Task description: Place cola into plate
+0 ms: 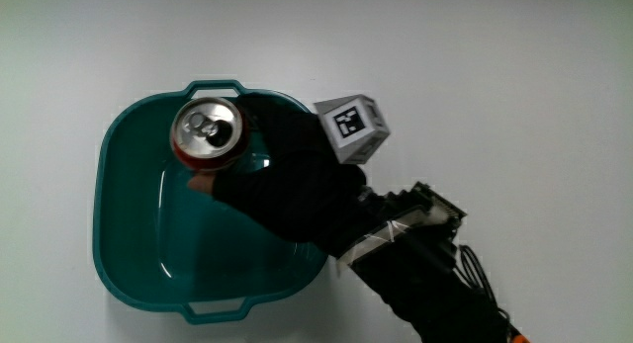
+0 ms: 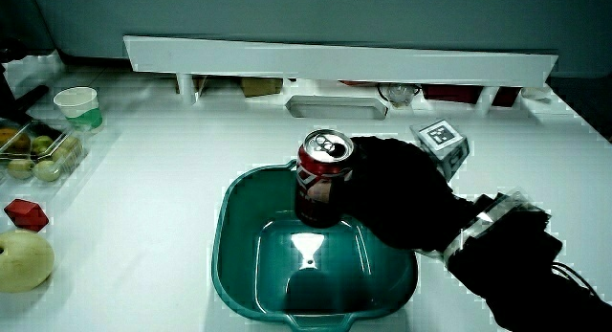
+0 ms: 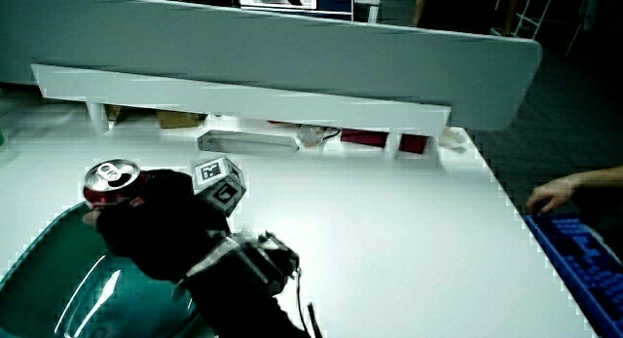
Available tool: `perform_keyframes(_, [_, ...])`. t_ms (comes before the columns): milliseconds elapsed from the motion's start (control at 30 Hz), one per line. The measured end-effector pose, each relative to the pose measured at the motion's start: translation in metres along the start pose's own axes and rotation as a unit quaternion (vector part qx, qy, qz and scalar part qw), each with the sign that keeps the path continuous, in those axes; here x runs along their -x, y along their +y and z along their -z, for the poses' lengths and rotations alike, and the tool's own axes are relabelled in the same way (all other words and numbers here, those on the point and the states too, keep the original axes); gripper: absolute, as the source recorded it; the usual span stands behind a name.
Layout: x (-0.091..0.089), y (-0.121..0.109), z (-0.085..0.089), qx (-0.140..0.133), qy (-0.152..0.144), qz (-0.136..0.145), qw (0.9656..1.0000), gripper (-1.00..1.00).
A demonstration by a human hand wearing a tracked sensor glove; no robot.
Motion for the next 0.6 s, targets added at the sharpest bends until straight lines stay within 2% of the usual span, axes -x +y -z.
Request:
perform_keyframes(67, [-0.006, 0.006, 0.009, 0.007, 0.009, -0.005, 0.9999, 0.00])
perform_keyframes(100, [-0.010, 0.010, 0.013, 0.004, -0.007, -0.018, 0.9998, 0.00])
perform_keyframes(133, [-0.004, 0.009, 0.016, 0.024, 0.002, 0.016, 0.9996, 0.00])
perform_keyframes(167, [-0.004, 0.011, 0.019, 0.029, -0.001, 0.021, 0.9993, 0.00])
perform_keyframes(200, [-0.012, 0.016, 0.026, 0.025, 0.013, -0.002, 0.9996, 0.00])
perform_keyframes(267, [-0.015, 0.023, 0.036, 0.040, -0.020, -0.001, 0.9990, 0.00])
perform_keyframes(300, [0.005, 0.016, 0.033, 0.034, -0.055, 0.029, 0.9975, 0.00])
perform_keyframes(333, [0.000, 0.017, 0.038, 0.030, -0.045, 0.037, 0.9978, 0.00])
perform_keyframes(367, [0.004, 0.017, 0.039, 0.031, -0.040, 0.039, 0.9980, 0.00])
perform_keyframes(433, [-0.004, 0.022, 0.045, 0.051, -0.070, 0.062, 0.9943, 0.00])
perform_keyframes(500, [-0.014, 0.025, 0.048, 0.071, -0.051, 0.079, 0.9931, 0.00])
perform_keyframes(533, [-0.014, 0.024, 0.047, 0.072, -0.039, 0.079, 0.9935, 0.00])
perform_keyframes(567, [-0.014, 0.024, 0.047, 0.063, -0.054, 0.079, 0.9935, 0.00])
perform_keyframes(600, [-0.016, 0.026, 0.049, 0.071, -0.063, 0.083, 0.9920, 0.00])
